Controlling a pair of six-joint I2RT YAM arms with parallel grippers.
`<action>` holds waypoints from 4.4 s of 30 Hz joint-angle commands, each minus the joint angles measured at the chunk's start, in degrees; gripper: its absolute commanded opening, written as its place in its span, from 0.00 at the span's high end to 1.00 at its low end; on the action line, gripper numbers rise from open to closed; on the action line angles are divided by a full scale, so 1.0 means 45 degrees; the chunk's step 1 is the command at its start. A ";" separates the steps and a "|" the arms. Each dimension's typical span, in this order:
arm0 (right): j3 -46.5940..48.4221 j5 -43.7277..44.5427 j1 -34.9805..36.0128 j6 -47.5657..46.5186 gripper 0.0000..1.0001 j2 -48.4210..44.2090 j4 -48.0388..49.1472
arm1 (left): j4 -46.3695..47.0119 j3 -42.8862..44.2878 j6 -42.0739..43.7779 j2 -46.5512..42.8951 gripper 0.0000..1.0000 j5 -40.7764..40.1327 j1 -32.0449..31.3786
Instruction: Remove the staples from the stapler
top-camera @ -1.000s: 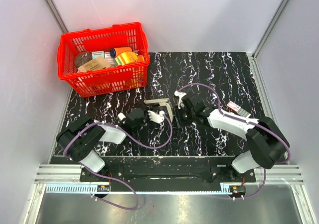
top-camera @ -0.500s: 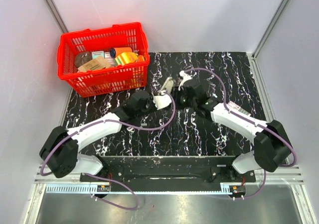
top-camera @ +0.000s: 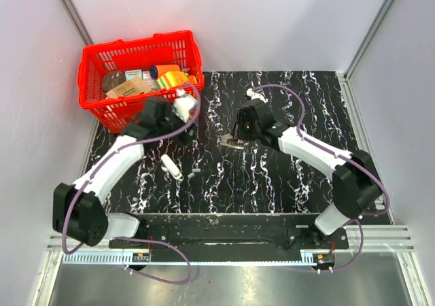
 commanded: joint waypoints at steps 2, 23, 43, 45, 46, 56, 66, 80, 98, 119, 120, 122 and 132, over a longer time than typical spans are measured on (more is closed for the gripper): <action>0.1909 0.1617 0.0012 -0.1051 1.00 0.1321 0.0107 | -0.1452 0.1301 -0.0683 -0.1785 0.23 0.1825 0.2018; 0.2753 0.5056 0.0168 -0.3008 1.00 0.4663 0.2685 | -0.3701 -0.0086 0.0218 -0.5343 0.19 -0.0460 0.3602; 0.3102 0.3823 0.0442 -0.0662 0.09 0.2949 -0.1883 | -0.4756 -0.0242 0.0529 -0.6846 0.16 -0.0850 0.3621; 0.3298 0.4000 0.0208 -0.0565 0.07 0.2343 -0.2371 | -0.4795 -0.0262 0.0569 -0.6925 0.15 -0.0851 0.3621; 0.3376 0.4155 -0.0005 -0.0487 0.05 0.1991 -0.2625 | -0.4834 -0.0262 0.0607 -0.6964 0.15 -0.0889 0.3621; 0.2070 0.4686 -0.5802 0.1641 0.01 0.0288 -0.5887 | -0.4776 -0.0223 0.0647 -0.6731 0.12 -0.0305 0.3621; 0.0896 0.3279 -1.0767 0.2209 0.00 0.1147 -0.5812 | -0.4541 -0.0223 0.0822 -0.6242 0.11 0.0106 0.3641; 0.1618 0.3551 -1.2195 0.2873 0.01 0.2826 -0.5714 | -0.4482 -0.0379 0.0842 -0.6144 0.10 0.0380 0.3641; 0.0253 0.2674 -1.2234 0.2873 0.03 0.3882 -0.4485 | -0.4599 -0.0106 0.0764 -0.6320 0.10 0.0107 0.3660; -0.1272 0.1715 -1.0908 0.3263 0.20 0.3023 -0.3897 | -0.5400 0.0500 0.0686 -0.6847 0.10 -0.0304 0.3660; -0.1272 0.1677 -1.0732 0.3380 0.20 0.3062 -0.3955 | -0.5400 0.0538 0.0705 -0.6886 0.10 -0.0304 0.3660; -0.1311 0.1618 -1.0420 0.3497 0.19 0.3101 -0.3976 | -0.5459 0.0558 0.0725 -0.6906 0.10 -0.0342 0.3660; -0.1700 0.2185 -0.8914 0.3928 0.15 0.2438 -0.4465 | -0.5537 0.0480 0.0881 -0.7120 0.10 -0.0460 0.3660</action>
